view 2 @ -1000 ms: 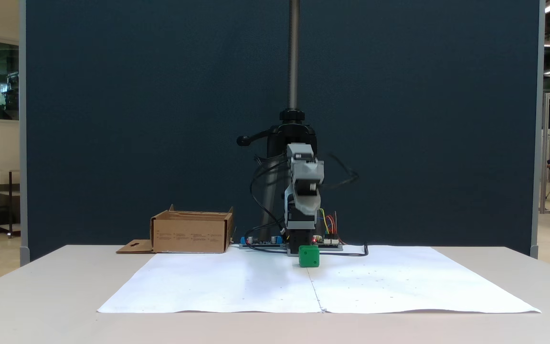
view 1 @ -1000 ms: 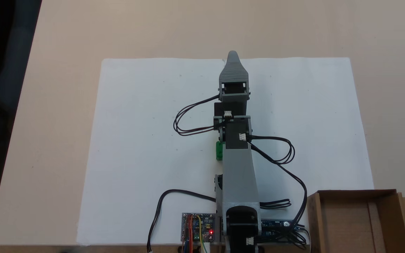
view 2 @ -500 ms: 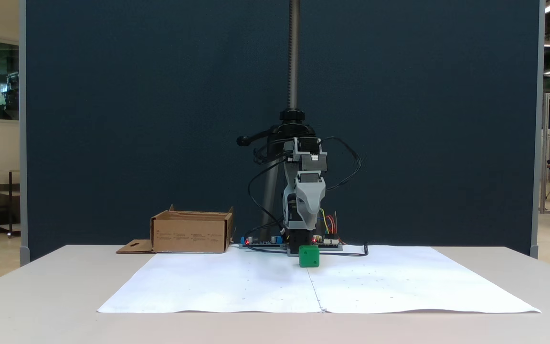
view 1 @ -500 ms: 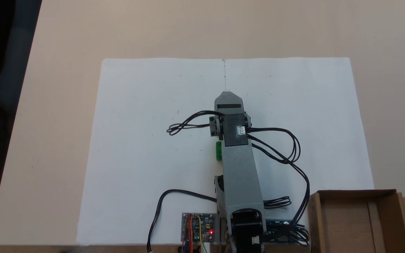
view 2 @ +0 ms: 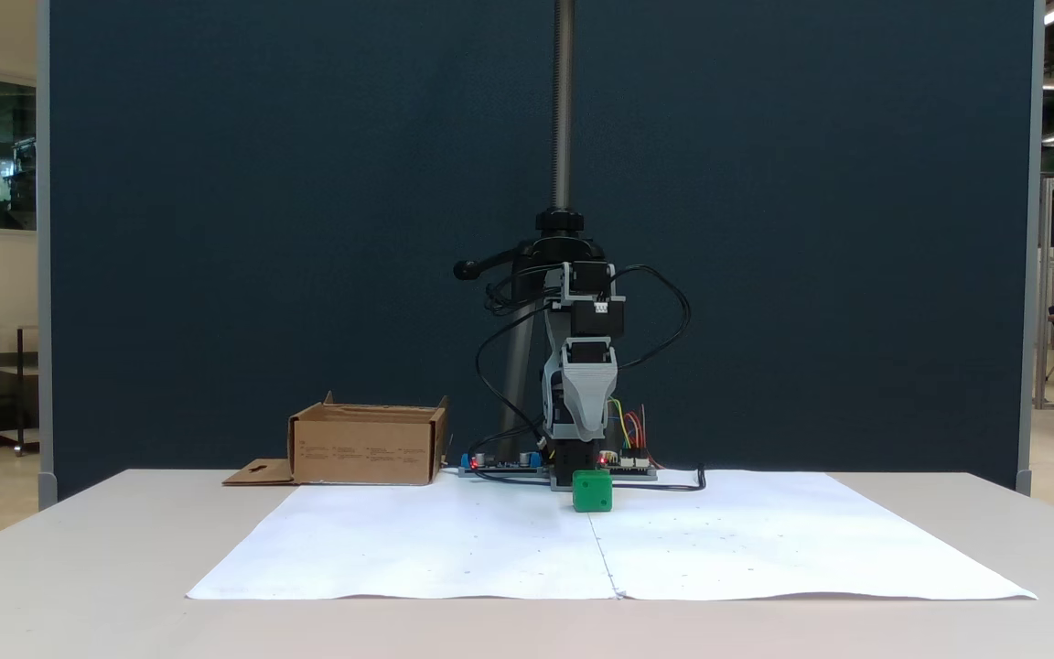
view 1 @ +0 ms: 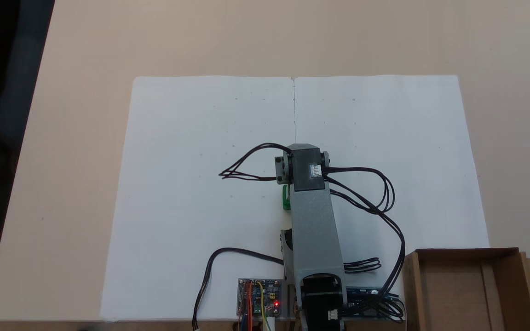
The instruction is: Grasp a green dice and put it in the bin.
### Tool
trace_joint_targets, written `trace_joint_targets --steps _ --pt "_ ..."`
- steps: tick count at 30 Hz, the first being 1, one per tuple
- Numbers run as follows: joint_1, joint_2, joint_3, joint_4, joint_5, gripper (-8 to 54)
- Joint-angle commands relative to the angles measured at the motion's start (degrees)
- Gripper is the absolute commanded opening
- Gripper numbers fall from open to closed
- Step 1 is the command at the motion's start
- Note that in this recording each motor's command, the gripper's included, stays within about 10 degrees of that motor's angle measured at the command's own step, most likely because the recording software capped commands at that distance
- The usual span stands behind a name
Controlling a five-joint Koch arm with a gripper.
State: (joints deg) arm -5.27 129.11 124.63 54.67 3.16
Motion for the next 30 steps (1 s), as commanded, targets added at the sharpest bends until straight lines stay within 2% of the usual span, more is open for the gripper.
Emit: trace_joint_targets --steps 1,8,18,30 --pt "-0.1 5.8 0.4 1.8 4.5 43.5" --pt "1.5 5.9 1.2 1.7 4.7 43.3" --pt "4.3 5.9 3.0 3.2 12.7 43.4" --pt "-1.2 5.8 6.2 2.1 12.3 43.5"
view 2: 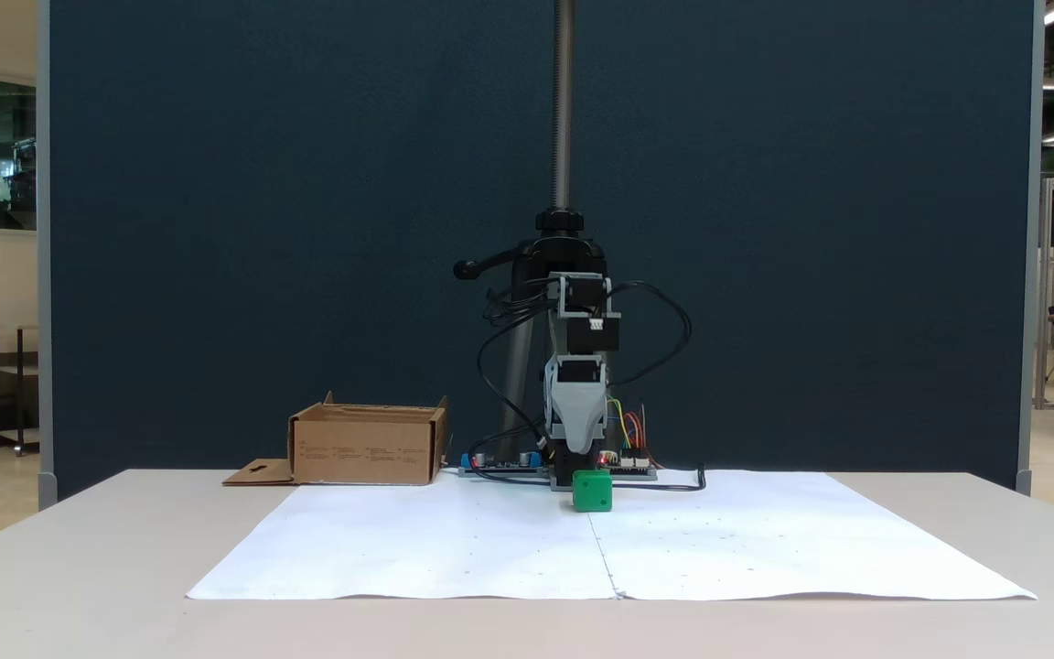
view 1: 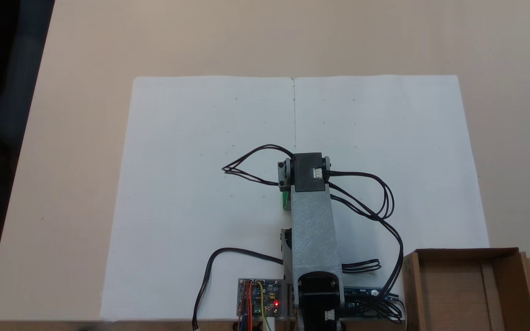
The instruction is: Grasp a green dice and put it in the bin.
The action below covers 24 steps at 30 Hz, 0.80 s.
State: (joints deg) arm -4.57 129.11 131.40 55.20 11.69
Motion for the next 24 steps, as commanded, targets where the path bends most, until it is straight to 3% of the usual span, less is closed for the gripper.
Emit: trace_joint_targets --steps 1,24 --pt "-2.7 5.8 -0.4 1.6 3.9 43.5" --pt "-7.2 5.4 6.0 -6.0 3.9 43.1"
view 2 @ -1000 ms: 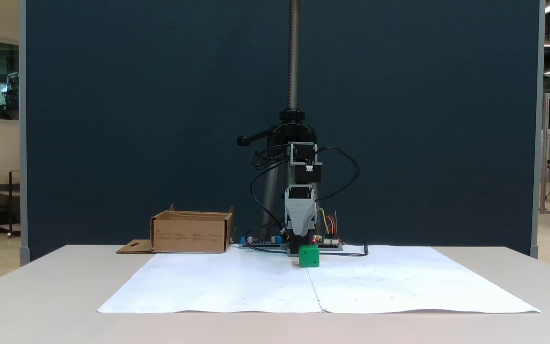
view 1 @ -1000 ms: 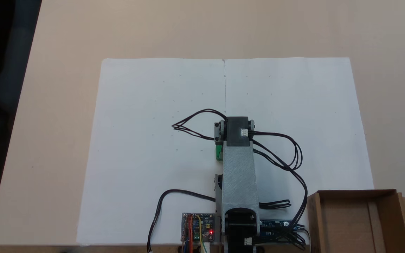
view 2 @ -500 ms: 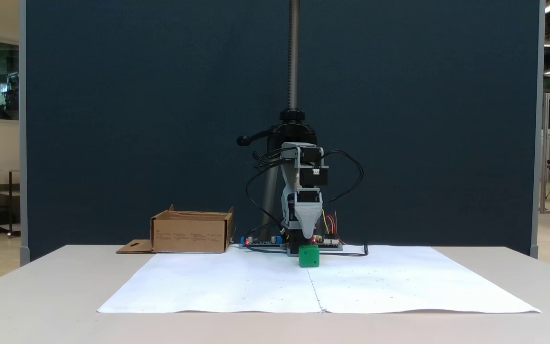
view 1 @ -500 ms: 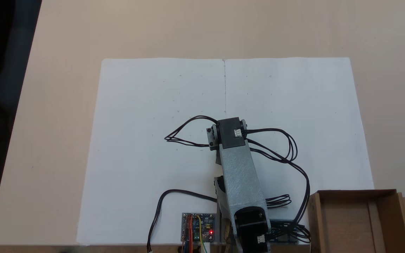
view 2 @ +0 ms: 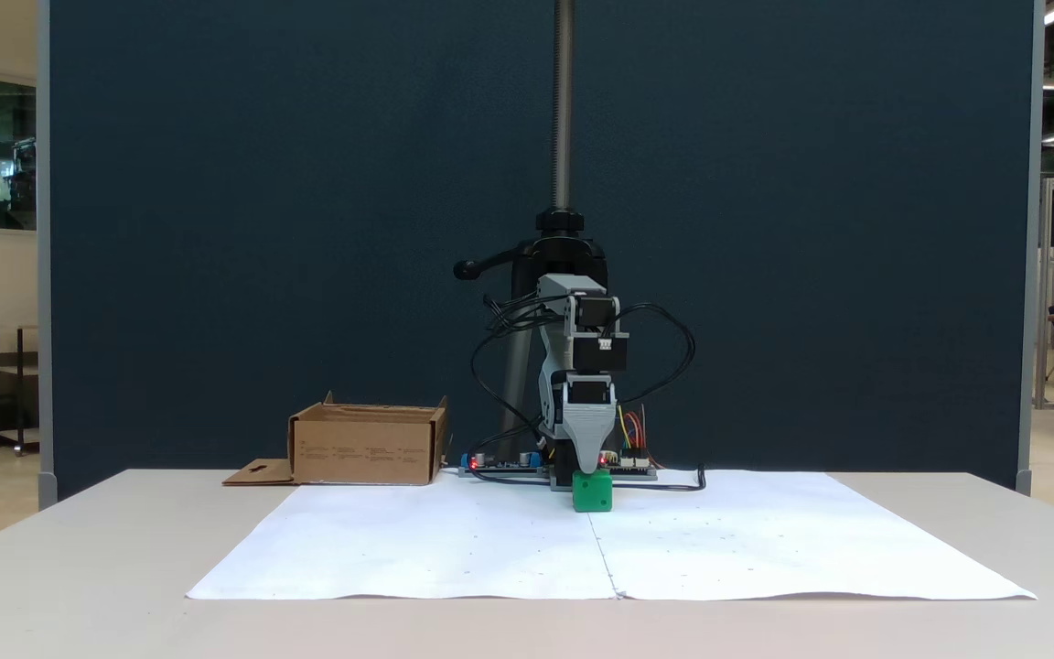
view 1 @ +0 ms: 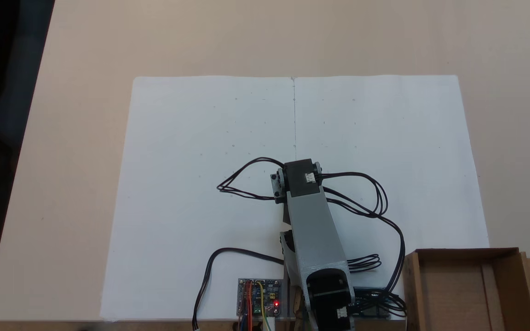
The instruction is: Grasp a green dice and put it in the bin.
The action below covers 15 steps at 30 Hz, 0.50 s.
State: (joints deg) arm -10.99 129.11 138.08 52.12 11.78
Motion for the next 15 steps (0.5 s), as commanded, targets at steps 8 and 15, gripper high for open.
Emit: trace_joint_targets --steps 8,15 --pt "-0.9 5.4 -0.7 -6.2 3.8 43.1" --pt "-0.9 4.9 -0.3 -6.9 3.8 43.1"
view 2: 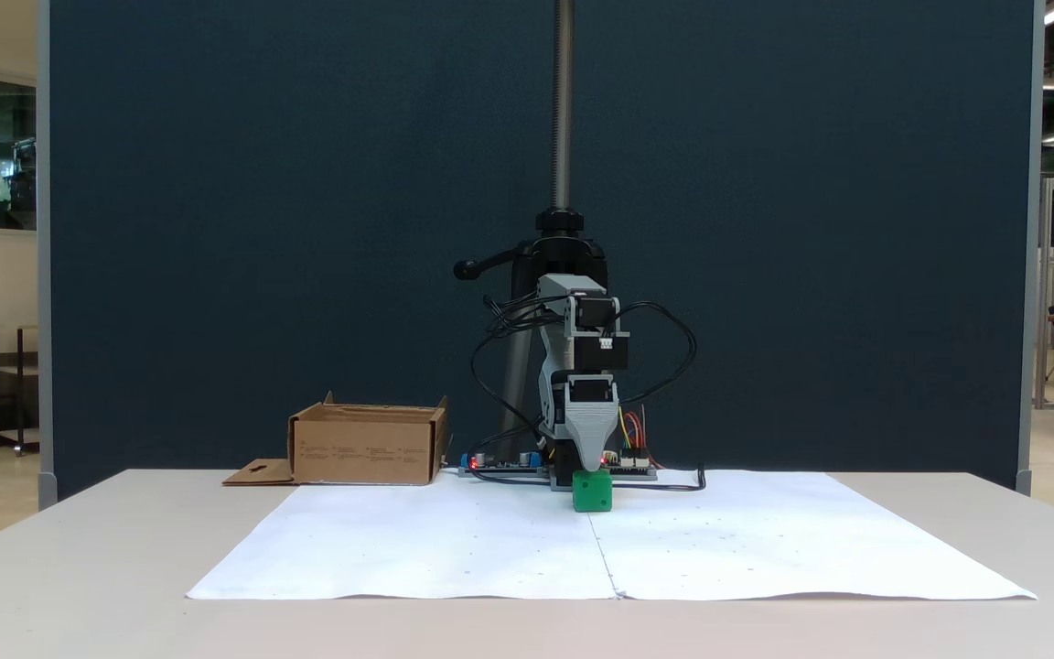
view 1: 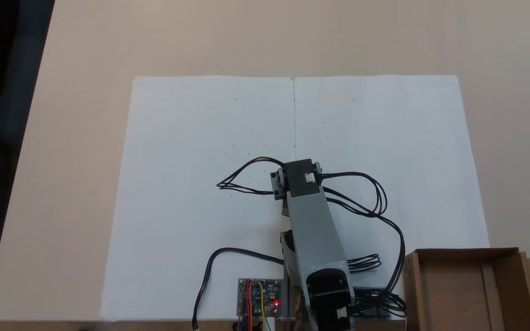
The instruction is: Grasp a green dice and put it in the bin.
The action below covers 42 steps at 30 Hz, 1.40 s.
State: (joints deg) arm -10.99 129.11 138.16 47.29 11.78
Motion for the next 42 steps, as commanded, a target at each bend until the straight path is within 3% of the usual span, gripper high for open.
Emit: trace_joint_targets --steps 1,17,42 --pt "-1.0 4.9 -0.2 -2.2 3.8 43.1" --pt "-1.1 2.4 2.5 -6.1 3.8 43.1" --pt "-1.0 -10.2 3.6 -9.3 3.7 43.0"
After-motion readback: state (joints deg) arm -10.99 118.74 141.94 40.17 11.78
